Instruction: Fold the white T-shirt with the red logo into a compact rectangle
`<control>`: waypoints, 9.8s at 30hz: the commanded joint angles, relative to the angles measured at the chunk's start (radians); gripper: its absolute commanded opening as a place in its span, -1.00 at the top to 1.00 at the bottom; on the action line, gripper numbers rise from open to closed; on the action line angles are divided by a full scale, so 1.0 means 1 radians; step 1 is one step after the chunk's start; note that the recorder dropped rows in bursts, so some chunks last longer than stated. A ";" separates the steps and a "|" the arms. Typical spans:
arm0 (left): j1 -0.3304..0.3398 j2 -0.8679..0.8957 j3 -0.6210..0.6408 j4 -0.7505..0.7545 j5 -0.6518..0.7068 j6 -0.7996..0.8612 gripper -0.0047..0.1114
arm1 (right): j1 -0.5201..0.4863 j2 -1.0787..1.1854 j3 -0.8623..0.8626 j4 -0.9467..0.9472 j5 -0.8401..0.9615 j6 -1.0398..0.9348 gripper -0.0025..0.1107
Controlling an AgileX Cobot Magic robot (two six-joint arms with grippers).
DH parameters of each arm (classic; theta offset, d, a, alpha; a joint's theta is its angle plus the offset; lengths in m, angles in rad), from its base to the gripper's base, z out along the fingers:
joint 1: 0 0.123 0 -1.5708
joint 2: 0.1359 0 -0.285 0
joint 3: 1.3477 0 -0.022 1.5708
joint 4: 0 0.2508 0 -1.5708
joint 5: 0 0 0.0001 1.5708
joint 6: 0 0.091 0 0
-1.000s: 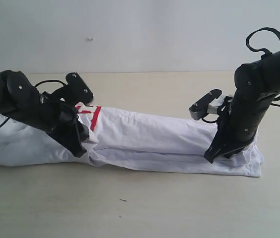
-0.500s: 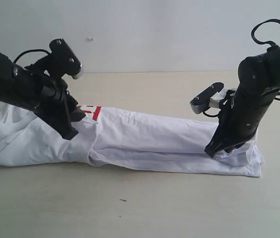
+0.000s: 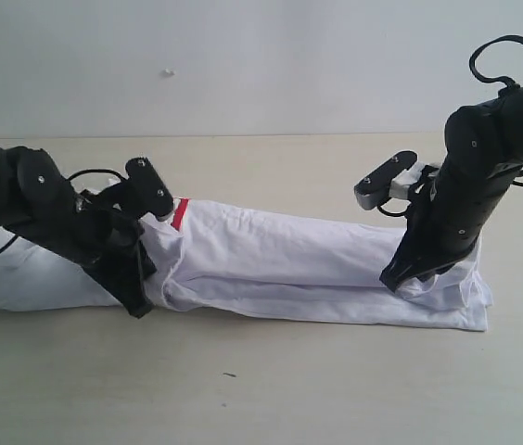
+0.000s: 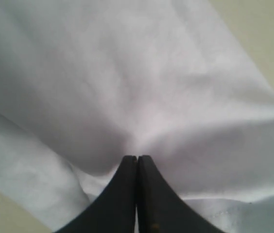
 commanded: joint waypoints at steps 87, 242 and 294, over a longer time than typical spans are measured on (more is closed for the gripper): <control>0.658 0.278 -0.515 -0.428 0.843 -0.165 0.92 | -0.003 -0.145 -0.005 0.134 0.012 -0.110 0.96; -0.394 0.119 -0.772 -0.004 0.408 -0.387 0.92 | -0.003 -0.735 -0.104 0.134 0.188 0.081 0.96; -0.029 0.379 -0.772 -0.280 0.609 -0.288 0.92 | -0.006 0.047 -0.022 -0.172 0.205 0.408 0.96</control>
